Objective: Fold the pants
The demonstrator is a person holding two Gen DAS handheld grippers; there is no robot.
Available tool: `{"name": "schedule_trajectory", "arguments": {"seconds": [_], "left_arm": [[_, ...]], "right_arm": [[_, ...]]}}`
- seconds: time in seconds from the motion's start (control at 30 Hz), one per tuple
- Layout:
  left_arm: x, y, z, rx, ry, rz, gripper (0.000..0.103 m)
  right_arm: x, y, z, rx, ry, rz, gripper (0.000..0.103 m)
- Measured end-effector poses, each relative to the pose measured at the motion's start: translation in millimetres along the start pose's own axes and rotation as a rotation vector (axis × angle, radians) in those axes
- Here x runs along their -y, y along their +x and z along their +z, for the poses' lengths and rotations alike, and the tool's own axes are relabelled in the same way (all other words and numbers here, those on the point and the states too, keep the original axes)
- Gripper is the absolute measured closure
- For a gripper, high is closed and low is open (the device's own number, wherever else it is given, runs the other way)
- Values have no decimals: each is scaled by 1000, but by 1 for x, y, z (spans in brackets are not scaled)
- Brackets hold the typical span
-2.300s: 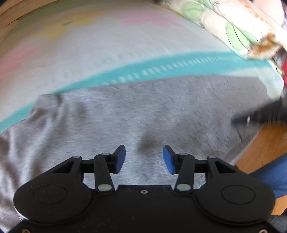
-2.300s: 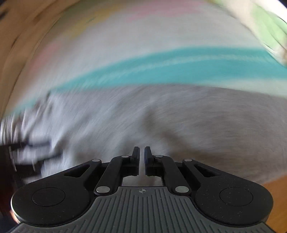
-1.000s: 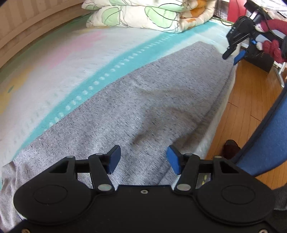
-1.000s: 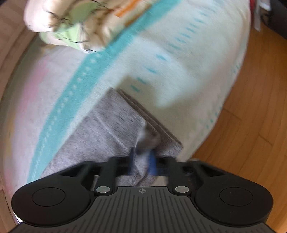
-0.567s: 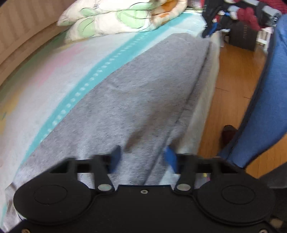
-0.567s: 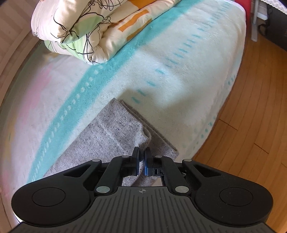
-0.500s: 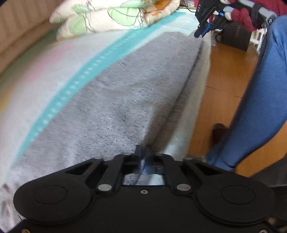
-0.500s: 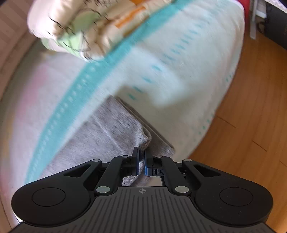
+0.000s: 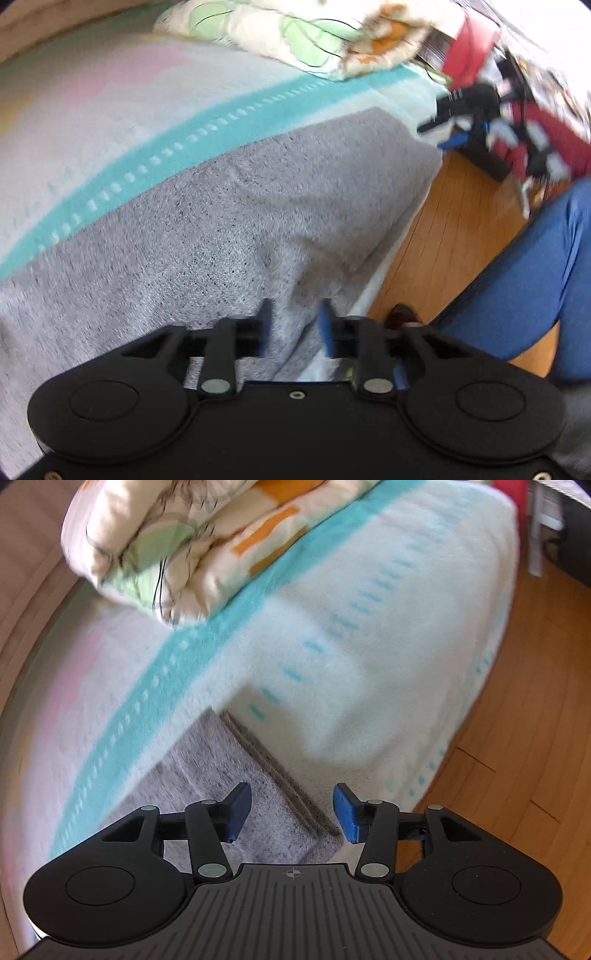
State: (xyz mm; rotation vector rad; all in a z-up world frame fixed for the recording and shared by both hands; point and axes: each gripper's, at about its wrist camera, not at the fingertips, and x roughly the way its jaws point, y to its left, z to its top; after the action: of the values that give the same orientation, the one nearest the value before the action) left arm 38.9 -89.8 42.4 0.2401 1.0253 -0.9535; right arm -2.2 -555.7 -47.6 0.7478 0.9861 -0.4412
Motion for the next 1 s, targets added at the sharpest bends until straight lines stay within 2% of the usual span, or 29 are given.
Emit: {"name": "schedule_trajectory", "arguments": {"seconds": [0.03,0.13,0.23,0.33,0.43,0.47,0.5,0.57,0.7,0.8,1.0], "left_arm": [[-3,-1,3,0,-41,-11,53],[-17,0,11,-7,-164,-35,53],[-22,6,19,-13,-235,-2,53],[-25,16,25,-11,-270,44,53],[-24,26,33,-13,-295,57,53],[-26,24,33,-13,-299,64,53],[-25,26,35,-15,-299,70,53],[-22,29,37,-16,-298,77,53],[-19,32,45,-6,-303,90,53],[-17,36,54,-7,-310,110,53],[-12,48,63,-29,-322,137,53]], "right_arm": [[1,2,-1,0,-11,7,55],[4,0,-4,1,-44,67,48],[9,-2,-8,-31,-78,120,47],[23,-3,-14,-21,-34,206,47],[42,-3,-18,-28,37,300,52],[46,-2,-19,-40,51,317,57],[51,-2,-21,-45,63,321,58],[62,-1,-27,-40,101,331,58],[83,2,-48,-36,191,450,57],[84,3,-57,-16,198,533,57],[69,4,-49,47,185,584,57]]}}
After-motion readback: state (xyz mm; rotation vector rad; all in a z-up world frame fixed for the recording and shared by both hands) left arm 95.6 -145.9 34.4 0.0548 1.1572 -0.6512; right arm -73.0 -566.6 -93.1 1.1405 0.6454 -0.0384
